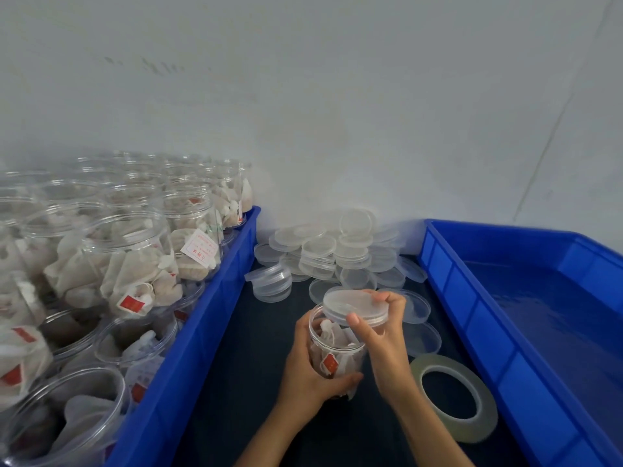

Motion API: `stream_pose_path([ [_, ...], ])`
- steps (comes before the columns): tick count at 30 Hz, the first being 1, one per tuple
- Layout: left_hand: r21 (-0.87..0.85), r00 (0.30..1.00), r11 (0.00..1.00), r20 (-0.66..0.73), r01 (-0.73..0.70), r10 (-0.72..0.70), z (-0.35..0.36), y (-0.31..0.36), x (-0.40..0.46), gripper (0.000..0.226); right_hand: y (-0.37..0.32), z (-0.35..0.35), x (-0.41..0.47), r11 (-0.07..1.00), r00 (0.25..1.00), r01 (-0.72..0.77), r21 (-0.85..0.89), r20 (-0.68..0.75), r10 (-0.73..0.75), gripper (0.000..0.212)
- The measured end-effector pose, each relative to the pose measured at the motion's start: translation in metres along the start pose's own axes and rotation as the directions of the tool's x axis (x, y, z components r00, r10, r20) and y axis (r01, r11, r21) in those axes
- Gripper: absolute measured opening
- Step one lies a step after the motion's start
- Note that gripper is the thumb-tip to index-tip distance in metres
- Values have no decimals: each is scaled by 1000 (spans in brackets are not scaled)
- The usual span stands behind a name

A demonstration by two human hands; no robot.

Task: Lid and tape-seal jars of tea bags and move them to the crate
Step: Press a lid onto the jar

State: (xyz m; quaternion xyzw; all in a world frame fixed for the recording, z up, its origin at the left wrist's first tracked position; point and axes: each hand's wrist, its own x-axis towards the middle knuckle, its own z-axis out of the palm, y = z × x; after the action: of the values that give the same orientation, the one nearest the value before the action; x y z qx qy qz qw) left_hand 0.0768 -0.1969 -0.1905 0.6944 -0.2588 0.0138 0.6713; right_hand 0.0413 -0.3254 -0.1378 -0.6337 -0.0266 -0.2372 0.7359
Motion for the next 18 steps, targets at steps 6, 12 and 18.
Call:
stream_pose_path([
  [6,0,1000,1000,0,20,-20,-1,-1,0,99,-1,-11,-2,995,987,26,-97,163,-10,76],
  [12,-31,995,997,76,74,-71,-4,-4,-1,95,-17,-22,10,936,918,55,-349,386,91,71],
  [18,-7,988,997,132,83,-81,-12,-1,1,90,-46,-29,30,831,805,92,-549,532,262,72],
])
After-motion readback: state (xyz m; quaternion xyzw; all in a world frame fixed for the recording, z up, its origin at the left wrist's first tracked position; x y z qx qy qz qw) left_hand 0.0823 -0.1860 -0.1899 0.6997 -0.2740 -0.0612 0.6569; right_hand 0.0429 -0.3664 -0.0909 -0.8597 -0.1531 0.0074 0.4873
